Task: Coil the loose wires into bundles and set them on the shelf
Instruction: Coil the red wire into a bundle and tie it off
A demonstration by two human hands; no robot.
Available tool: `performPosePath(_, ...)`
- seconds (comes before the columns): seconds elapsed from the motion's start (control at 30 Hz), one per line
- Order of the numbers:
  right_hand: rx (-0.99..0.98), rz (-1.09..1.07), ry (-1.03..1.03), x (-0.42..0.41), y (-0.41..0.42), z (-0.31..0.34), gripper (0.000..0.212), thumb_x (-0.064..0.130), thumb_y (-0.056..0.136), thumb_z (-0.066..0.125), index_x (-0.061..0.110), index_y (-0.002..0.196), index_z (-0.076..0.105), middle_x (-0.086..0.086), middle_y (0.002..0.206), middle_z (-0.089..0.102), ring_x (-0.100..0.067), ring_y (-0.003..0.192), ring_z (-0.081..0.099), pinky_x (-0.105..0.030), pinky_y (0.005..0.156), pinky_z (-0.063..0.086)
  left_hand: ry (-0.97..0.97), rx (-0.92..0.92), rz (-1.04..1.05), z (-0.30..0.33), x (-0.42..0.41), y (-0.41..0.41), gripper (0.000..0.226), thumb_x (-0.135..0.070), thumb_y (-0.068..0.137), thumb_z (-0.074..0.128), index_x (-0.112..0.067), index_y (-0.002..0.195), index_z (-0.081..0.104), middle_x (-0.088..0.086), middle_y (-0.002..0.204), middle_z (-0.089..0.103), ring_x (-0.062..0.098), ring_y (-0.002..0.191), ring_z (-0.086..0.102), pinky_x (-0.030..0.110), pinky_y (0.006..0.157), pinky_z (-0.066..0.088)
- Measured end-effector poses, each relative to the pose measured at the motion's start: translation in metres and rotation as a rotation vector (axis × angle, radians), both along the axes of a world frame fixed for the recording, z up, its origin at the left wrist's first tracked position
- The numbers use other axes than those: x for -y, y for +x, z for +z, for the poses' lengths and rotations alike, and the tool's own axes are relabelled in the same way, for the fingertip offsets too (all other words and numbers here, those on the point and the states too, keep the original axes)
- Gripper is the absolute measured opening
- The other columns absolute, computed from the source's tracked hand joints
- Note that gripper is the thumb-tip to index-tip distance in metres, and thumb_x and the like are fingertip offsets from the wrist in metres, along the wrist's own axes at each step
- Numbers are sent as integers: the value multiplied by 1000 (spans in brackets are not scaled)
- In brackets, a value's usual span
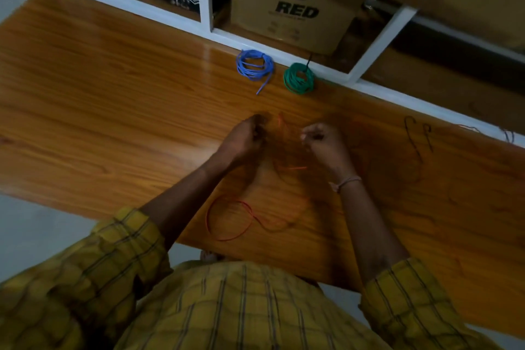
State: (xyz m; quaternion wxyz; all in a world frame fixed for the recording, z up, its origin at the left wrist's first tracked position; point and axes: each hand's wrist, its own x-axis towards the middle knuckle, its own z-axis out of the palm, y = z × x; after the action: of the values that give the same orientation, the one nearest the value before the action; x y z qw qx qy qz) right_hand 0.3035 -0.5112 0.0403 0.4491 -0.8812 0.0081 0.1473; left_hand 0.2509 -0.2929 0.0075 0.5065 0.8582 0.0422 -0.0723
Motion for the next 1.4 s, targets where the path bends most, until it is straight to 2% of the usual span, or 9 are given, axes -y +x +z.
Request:
performPosePath(0.27, 13, 380, -335, 12, -45, -4, 20, 36, 85, 82, 23, 85, 67, 4, 81, 68, -16, 79, 65, -30, 66, 46, 200, 167, -120, 2, -5, 22, 81, 5, 84, 67, -10, 160, 41, 27, 142, 45, 44, 117, 61, 28, 102, 45)
performPosePath(0.4, -83, 358, -156, 20, -49, -2, 35, 39, 99, 65, 8, 84, 70, -3, 82, 75, -15, 73, 70, -42, 72, 56, 121, 91, -59, 4, -7, 4, 74, -21, 83, 74, -4, 148, 46, 24, 127, 56, 36, 104, 67, 40, 91, 57)
performPosePath(0.5, -237, 384, 3, 28, -52, 5, 34, 27, 104, 61, -5, 95, 67, -12, 87, 73, -6, 67, 64, -29, 65, 53, 72, 54, 8, 1, 1, -18, 59, -25, 85, 79, -2, 129, 47, 19, 114, 61, 33, 94, 67, 51, 81, 59)
performPosePath(0.6, -271, 396, 68, 39, -58, 7, 18, 17, 103, 61, 2, 96, 69, -6, 86, 73, -6, 69, 66, -23, 65, 51, 130, 47, 95, 8, 26, -42, 44, -34, 94, 78, -5, 110, 50, 0, 87, 58, 23, 79, 58, 39, 65, 45)
performPosePath(0.77, -187, 361, 174, 70, -62, -3, 13, 16, 102, 62, 17, 94, 71, 16, 80, 71, 5, 72, 64, -24, 69, 48, 56, -270, -413, 38, 69, -83, 49, -72, 96, 58, -24, 102, 64, -4, 92, 76, 10, 80, 73, 35, 67, 57)
performPosePath(0.9, -124, 190, 301, 83, -57, -13, 14, 14, 103, 60, 8, 99, 72, 20, 66, 62, 2, 67, 52, -20, 68, 41, 171, -190, -639, 35, 86, -88, 27, -55, 102, 56, -30, 95, 61, -7, 89, 65, 4, 75, 60, 28, 68, 46)
performPosePath(1.03, -57, 78, 348, 117, -45, -16, 16, 15, 101, 61, 21, 89, 70, 9, 70, 56, -5, 68, 49, -24, 67, 39, -125, -141, -335, 58, 87, -83, 32, -35, 113, 45, -18, 106, 71, -15, 81, 59, -1, 71, 54, 16, 66, 46)
performPosePath(1.2, 81, -64, 283, 151, -24, -14, 20, 18, 103, 58, 19, 83, 63, 2, 72, 55, -15, 70, 52, -33, 70, 41, 94, 52, -234, 75, 77, -70, 30, -28, 112, 50, -17, 104, 76, -6, 99, 73, -5, 87, 63, 12, 76, 44)
performPosePath(1.4, 419, 186, -168, 154, -30, 6, 23, 8, 94, 63, 7, 116, 71, -12, 126, 55, -22, 120, 52, -27, 104, 40, 169, 147, -272, 77, 92, -67, 25, -28, 111, 54, -20, 109, 77, -7, 109, 77, 3, 104, 69, 21, 91, 49)
